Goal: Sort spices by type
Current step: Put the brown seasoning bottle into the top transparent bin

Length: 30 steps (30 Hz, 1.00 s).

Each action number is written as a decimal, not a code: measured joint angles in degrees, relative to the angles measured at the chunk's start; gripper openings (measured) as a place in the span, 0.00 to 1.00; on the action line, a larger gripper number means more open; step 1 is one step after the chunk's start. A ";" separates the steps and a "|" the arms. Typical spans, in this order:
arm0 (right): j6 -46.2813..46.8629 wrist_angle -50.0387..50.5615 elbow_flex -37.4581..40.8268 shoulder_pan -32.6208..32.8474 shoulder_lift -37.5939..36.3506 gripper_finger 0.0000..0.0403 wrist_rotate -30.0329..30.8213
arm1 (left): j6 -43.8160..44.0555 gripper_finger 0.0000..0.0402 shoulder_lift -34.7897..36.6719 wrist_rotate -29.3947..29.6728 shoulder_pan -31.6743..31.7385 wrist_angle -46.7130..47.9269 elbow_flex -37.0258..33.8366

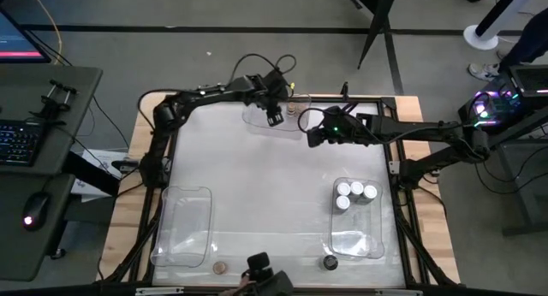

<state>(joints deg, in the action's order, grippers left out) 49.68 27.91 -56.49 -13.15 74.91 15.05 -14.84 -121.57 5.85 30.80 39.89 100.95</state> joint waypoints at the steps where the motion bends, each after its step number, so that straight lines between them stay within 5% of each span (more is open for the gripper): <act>1: 0.42 -0.14 0.00 0.00 0.00 0.60 0.39 | 0.97 0.38 -0.78 0.01 0.04 -0.55 0.02; 12: 0.88 -2.10 0.00 0.00 0.00 0.60 1.46 | 10.03 0.38 -5.19 5.31 0.09 -7.29 0.02; 20: 0.88 -2.11 0.00 0.00 0.00 0.60 1.40 | 10.21 0.56 -5.38 6.47 0.09 -8.00 0.02; 30: 0.82 -2.10 0.00 0.00 0.00 0.60 1.29 | 10.26 0.54 -3.65 6.34 -0.16 -8.50 0.06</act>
<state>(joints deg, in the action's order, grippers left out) 50.50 25.81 -56.49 -13.15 74.91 16.34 -4.57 -125.22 12.19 30.64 31.39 101.00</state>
